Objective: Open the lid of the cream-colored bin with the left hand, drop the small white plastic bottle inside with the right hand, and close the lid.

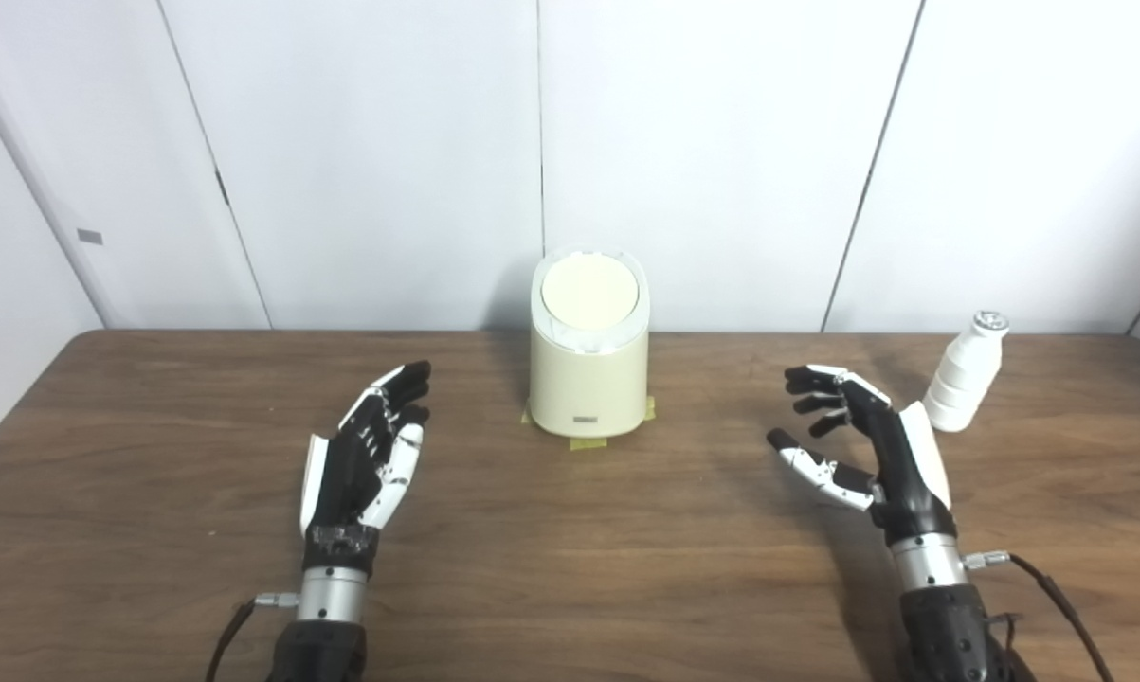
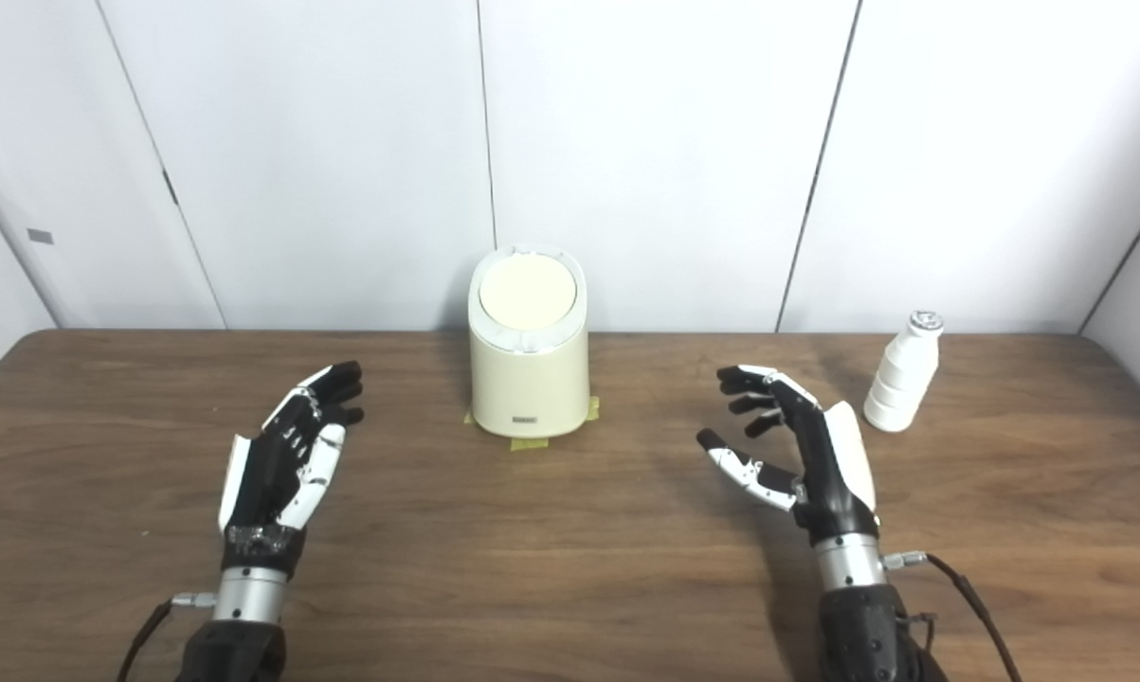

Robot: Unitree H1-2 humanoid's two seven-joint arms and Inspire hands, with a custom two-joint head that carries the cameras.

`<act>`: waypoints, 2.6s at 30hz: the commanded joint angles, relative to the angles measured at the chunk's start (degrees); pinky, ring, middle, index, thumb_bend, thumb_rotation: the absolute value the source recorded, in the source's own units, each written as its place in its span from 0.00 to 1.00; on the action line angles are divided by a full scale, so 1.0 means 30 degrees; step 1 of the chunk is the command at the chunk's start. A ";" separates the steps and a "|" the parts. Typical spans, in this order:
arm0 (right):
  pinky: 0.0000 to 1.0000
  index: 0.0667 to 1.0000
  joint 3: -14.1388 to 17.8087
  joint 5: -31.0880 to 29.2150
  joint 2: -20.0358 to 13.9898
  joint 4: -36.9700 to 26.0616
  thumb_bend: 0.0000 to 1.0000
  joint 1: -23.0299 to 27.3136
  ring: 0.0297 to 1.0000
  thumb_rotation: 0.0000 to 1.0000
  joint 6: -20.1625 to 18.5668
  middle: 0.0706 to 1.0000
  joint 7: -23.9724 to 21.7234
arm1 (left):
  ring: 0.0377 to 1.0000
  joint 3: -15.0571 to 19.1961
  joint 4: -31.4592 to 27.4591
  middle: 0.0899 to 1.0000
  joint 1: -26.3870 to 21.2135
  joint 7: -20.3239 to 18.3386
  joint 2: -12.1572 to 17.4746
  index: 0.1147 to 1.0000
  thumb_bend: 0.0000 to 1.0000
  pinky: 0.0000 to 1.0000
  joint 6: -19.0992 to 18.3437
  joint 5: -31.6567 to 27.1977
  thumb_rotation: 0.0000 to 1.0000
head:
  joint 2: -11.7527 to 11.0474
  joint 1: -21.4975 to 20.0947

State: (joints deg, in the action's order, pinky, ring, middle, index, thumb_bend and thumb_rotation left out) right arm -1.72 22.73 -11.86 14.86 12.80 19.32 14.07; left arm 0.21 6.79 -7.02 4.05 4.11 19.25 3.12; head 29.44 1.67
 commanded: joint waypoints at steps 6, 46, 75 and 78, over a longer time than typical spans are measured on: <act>0.45 0.65 -0.0137 0.0031 0.0262 0.0728 0.29 -0.0706 0.60 0.29 0.0341 0.64 0.0240 | 0.83 -0.0216 0.1394 0.83 0.0901 0.0156 -0.0088 0.78 0.22 0.76 0.0739 0.0834 0.51 | 0.0040 0.0011; 0.49 0.66 -0.0377 0.0042 0.0469 0.1545 0.30 -0.0341 0.62 0.30 0.0637 0.65 0.0674 | 1.00 -0.0641 -0.7910 1.00 -0.1559 -0.2920 0.0677 1.00 0.66 1.00 -1.4437 0.0083 0.48 | -0.0455 0.0022; 0.49 0.65 -0.0556 0.0755 0.0621 0.1560 0.30 -0.0138 0.60 0.33 0.0121 0.63 0.0879 | 1.00 0.1512 -0.5761 1.00 -0.7885 -0.1963 -0.2625 1.00 0.88 1.00 -1.5244 0.7239 0.33 | -0.0729 0.0047; 0.50 0.65 -0.0581 0.0841 0.0628 0.1630 0.30 -0.0105 0.61 0.32 0.0127 0.64 0.0942 | 1.00 0.1019 -0.4658 1.00 -0.8725 -0.0912 -0.2555 1.00 0.90 1.00 -1.5307 0.8163 0.30 | -0.0766 0.0036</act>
State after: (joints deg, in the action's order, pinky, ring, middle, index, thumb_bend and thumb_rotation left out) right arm -2.74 24.84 -11.39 16.68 14.56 18.86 15.63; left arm 4.51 -7.22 -28.60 -0.59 -3.65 -26.96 25.73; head 27.07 1.76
